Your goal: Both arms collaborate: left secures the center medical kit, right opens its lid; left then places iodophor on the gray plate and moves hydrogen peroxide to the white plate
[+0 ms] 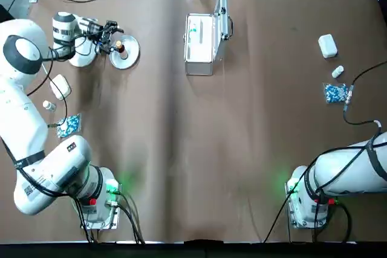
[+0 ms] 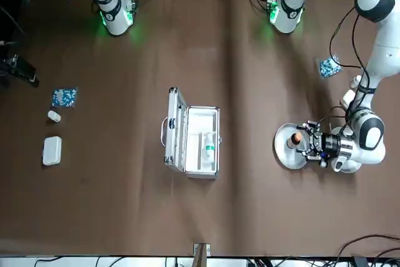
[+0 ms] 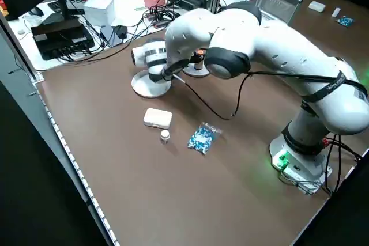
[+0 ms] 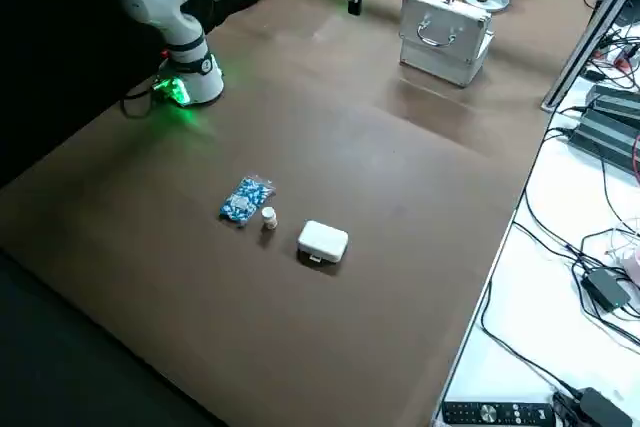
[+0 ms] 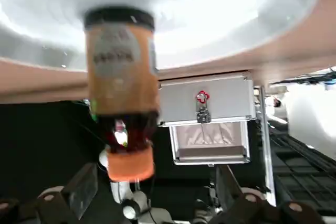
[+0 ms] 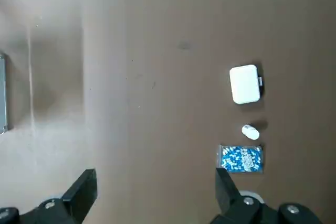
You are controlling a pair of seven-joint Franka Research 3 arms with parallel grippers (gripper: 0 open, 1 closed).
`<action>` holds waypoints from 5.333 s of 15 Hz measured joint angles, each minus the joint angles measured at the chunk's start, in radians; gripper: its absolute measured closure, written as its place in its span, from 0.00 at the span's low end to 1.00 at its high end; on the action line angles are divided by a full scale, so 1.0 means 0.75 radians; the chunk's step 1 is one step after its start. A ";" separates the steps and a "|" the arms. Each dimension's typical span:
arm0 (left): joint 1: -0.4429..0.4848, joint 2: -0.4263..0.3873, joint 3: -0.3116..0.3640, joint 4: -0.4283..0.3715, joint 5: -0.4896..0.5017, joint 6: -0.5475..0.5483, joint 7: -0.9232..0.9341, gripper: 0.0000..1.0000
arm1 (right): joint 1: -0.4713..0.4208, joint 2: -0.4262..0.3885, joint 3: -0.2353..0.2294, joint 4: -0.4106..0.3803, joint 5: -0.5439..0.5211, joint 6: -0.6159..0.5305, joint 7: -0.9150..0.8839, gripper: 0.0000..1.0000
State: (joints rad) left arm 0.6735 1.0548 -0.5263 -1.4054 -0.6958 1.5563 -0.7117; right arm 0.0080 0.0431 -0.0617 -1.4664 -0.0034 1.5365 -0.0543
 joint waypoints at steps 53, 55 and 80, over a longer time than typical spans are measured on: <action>-1.094 -0.627 -0.038 0.095 1.072 0.375 -0.462 0.00 | -0.003 0.000 -0.004 0.001 0.000 0.022 0.000 0.01; -1.129 -0.620 -0.038 0.092 1.113 0.420 -0.462 0.00 | -0.004 0.002 -0.005 0.001 0.000 0.026 0.000 0.01; -1.399 -0.395 0.148 0.092 1.247 0.772 -0.091 0.37 | -0.038 0.050 -0.050 0.004 -0.001 0.080 -0.005 0.01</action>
State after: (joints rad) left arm -0.3759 0.7584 -0.4152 -1.3364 0.2394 2.1351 -0.7797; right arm -0.0202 0.0806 -0.0992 -1.4635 -0.0038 1.5962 -0.0582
